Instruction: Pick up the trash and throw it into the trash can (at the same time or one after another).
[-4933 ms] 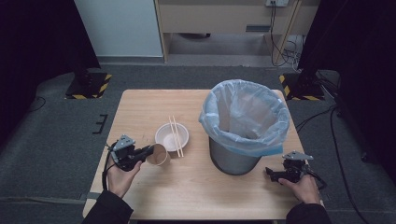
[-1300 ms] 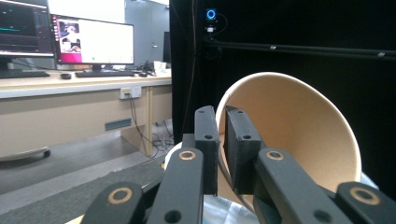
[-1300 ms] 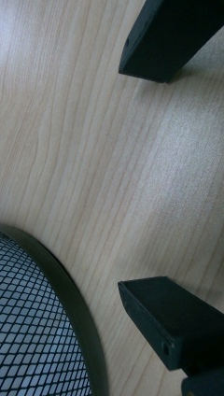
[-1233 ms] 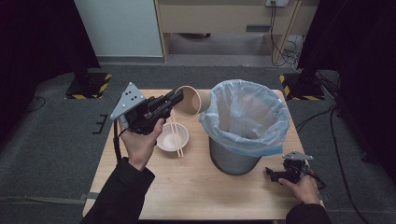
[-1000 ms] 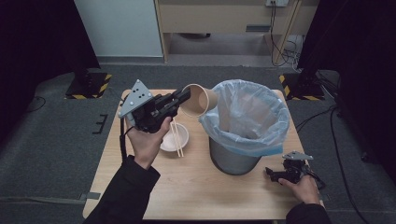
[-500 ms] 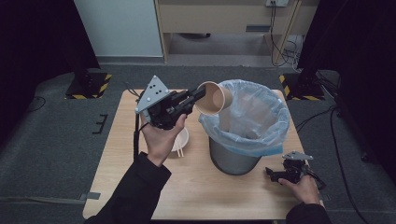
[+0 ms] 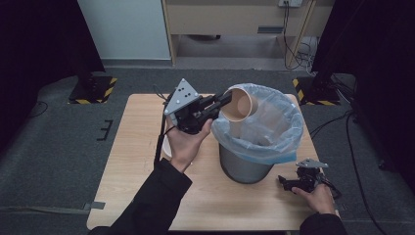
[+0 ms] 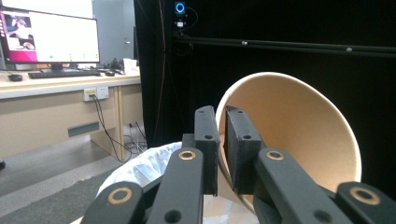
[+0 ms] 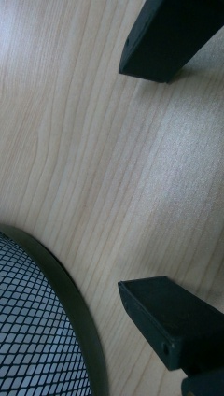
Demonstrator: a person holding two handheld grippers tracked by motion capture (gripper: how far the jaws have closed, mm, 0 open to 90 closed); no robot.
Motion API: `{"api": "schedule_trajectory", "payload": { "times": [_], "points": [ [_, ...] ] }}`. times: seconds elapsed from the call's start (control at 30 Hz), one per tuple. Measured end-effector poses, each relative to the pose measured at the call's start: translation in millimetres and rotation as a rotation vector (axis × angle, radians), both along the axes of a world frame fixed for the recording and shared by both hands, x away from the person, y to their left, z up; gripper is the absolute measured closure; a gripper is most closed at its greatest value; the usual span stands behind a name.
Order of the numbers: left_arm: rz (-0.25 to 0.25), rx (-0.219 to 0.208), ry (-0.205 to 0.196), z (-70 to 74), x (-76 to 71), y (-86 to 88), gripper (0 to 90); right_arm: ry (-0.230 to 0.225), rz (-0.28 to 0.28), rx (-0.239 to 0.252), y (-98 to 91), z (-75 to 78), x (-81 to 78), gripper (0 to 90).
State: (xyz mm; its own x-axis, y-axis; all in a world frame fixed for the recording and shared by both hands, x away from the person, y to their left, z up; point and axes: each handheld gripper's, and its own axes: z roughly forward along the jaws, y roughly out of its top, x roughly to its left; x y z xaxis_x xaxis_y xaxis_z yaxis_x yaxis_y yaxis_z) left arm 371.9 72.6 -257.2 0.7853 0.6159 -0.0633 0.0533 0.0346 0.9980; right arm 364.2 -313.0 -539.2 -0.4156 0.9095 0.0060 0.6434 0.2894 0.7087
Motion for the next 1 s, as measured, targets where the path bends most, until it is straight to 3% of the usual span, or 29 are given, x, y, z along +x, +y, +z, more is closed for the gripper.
{"api": "schedule_trajectory", "payload": {
  "times": [0.63, 0.83, 1.0],
  "points": [
    [-0.019, 0.075, 0.085, -26.8, 23.5, -34.9, 82.2, -0.006, 0.005, -0.004, -0.5, -0.1, 0.4, 0.5],
    [-0.046, 0.061, 0.064, -29.9, 24.0, -32.7, 67.4, -0.002, 0.003, -0.003, -0.3, 0.0, 0.2, 0.5],
    [-0.044, 0.03, 0.029, -25.2, 17.5, -16.4, 54.5, -0.003, 0.007, -0.004, -0.2, 0.0, 0.3, 0.5]
  ]
}}
